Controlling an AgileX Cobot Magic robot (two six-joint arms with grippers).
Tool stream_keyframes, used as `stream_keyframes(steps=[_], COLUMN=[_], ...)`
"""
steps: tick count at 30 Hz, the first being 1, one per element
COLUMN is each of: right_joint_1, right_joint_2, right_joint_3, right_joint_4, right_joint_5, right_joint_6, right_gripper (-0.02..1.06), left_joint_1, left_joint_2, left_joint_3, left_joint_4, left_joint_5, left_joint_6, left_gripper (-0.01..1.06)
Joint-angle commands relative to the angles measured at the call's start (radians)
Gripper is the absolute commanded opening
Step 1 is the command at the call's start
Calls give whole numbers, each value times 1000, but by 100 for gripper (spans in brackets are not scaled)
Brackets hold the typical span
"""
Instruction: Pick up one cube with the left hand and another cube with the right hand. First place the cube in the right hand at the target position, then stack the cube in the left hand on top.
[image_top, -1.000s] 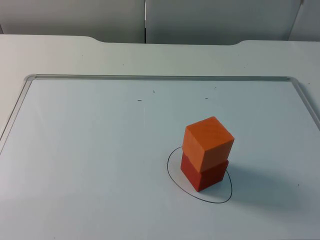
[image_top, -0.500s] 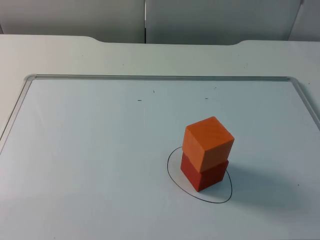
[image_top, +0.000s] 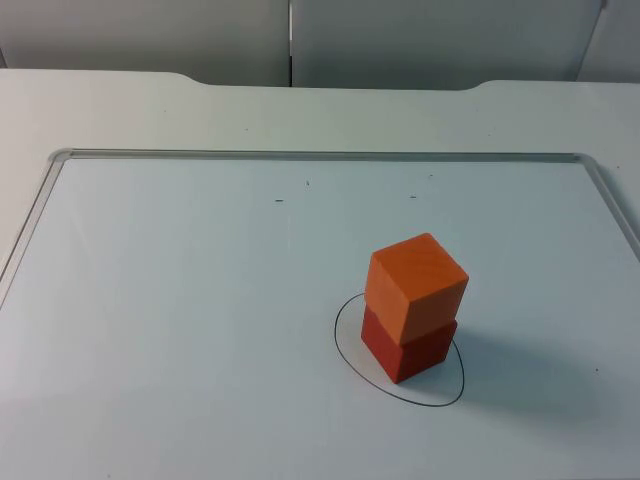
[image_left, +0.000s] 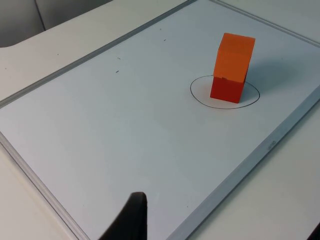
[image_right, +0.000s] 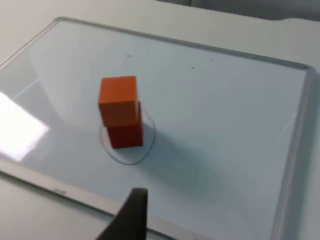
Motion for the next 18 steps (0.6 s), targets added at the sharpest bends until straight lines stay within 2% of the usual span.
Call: stream_keyframes(steps=[1, 3, 7, 8, 11, 13, 18], right_joint_1=[-89, -124, -274, -274, -362, -379, -407], right_joint_2=[-4, -4, -4, -4, -4, -4, -4], right_joint_3=[6, 6, 6, 6, 6, 6, 6], right_joint_4=[1, 1, 1, 1, 1, 1, 1], right_joint_5=[-6, -6, -6, -6, -6, -6, -6], right_joint_6=[-8, -8, -8, -8, -8, -8, -8], right_gripper=[105, 105, 105, 105, 105, 105, 105], left_joint_1=[0, 3, 45, 45, 98, 114, 222], left_joint_2=[-4, -4, -4, -4, -4, -4, -4], left_joint_3=[3, 3, 3, 3, 3, 3, 3], left_joint_4=[-4, -4, -4, -4, -4, -4, -4], left_joint_5=[-14, -14, -14, -14, -14, -14, -14], left_joint_6=[-5, -5, -5, -5, -5, -5, -5], left_gripper=[104, 104, 104, 104, 104, 104, 104])
